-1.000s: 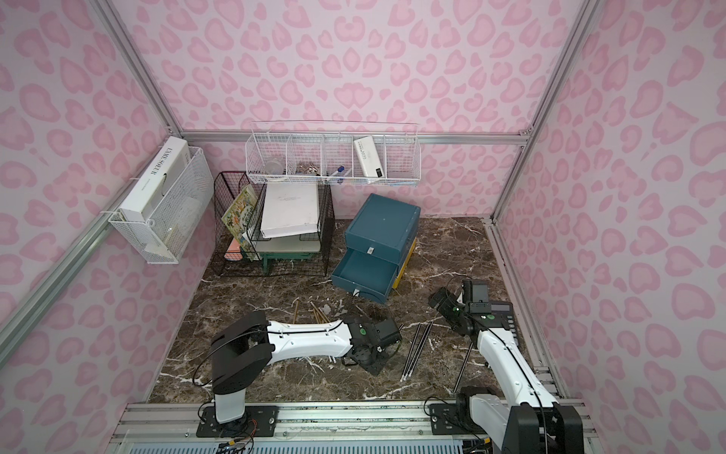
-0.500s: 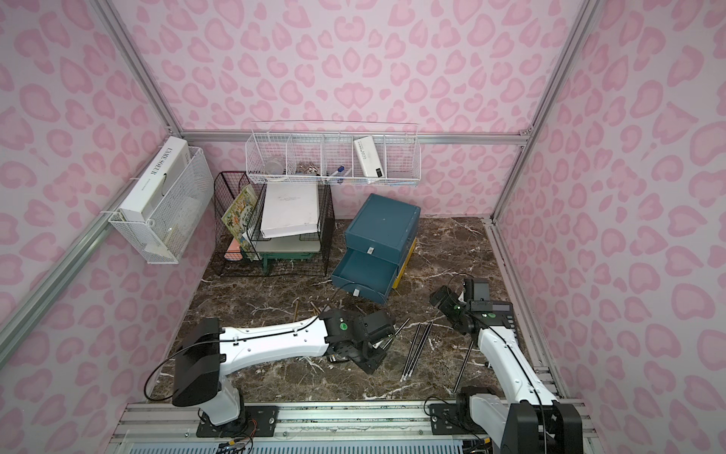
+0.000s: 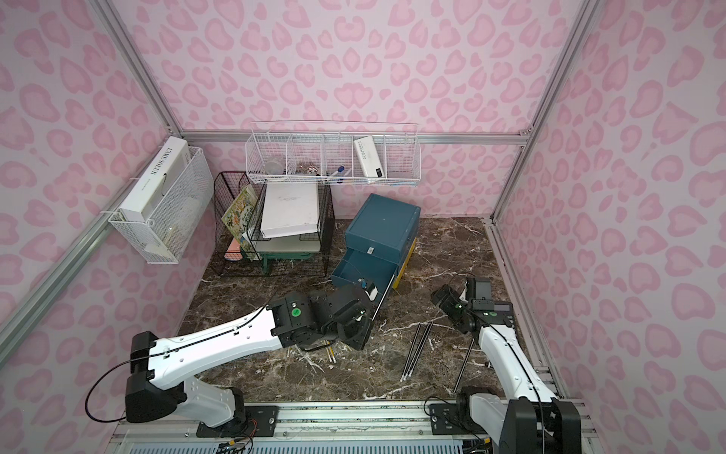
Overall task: Please place the pencils in the drawer according to their color
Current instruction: Pick up the pencil from the center of the board, then place the pencil in the drawer.
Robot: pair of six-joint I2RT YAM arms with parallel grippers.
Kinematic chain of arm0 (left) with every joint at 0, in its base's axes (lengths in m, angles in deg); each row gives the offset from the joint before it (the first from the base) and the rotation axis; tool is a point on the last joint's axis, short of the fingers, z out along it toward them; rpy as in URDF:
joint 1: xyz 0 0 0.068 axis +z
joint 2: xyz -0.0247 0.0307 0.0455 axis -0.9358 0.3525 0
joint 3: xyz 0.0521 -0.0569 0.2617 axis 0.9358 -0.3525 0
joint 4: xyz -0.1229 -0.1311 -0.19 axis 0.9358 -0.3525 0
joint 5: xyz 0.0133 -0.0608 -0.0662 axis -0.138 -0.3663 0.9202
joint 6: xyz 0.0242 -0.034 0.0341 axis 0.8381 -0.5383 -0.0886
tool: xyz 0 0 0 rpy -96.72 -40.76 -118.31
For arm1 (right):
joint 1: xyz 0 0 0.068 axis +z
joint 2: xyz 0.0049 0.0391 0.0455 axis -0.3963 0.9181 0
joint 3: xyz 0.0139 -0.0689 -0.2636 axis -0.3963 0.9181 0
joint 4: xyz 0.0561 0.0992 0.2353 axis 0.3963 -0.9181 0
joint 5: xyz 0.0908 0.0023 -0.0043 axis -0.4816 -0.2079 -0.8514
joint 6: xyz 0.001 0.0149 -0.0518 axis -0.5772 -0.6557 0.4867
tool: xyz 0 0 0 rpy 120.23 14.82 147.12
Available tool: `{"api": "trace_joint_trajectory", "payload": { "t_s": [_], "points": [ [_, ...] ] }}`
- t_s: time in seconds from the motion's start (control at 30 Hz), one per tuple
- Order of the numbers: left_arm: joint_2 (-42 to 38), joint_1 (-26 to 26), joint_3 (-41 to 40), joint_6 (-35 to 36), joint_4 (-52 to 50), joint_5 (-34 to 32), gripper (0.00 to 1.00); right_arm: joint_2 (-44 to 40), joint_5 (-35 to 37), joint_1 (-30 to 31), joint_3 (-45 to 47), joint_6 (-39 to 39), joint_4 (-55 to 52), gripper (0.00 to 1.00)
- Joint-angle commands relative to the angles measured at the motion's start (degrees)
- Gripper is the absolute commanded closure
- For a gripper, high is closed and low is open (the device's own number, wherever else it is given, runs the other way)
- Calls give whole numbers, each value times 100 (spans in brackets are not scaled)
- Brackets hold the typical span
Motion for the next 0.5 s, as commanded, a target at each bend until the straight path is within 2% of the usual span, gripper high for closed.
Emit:
{"api": "trace_joint_trajectory", "payload": {
  "t_s": [0.0, 0.27, 0.47],
  "points": [
    [-51, 265, 285, -652, 266, -246, 100, -26, -63, -9, -71, 44, 94, 0],
    [-23, 894, 324, -2520, 1061, -14, 100, 108, -150, -23, -210, 18, 138, 0],
    [233, 917, 289, -3846, 1625, 143, 100, 126, -165, -24, -303, -13, 139, 0]
  ]
}}
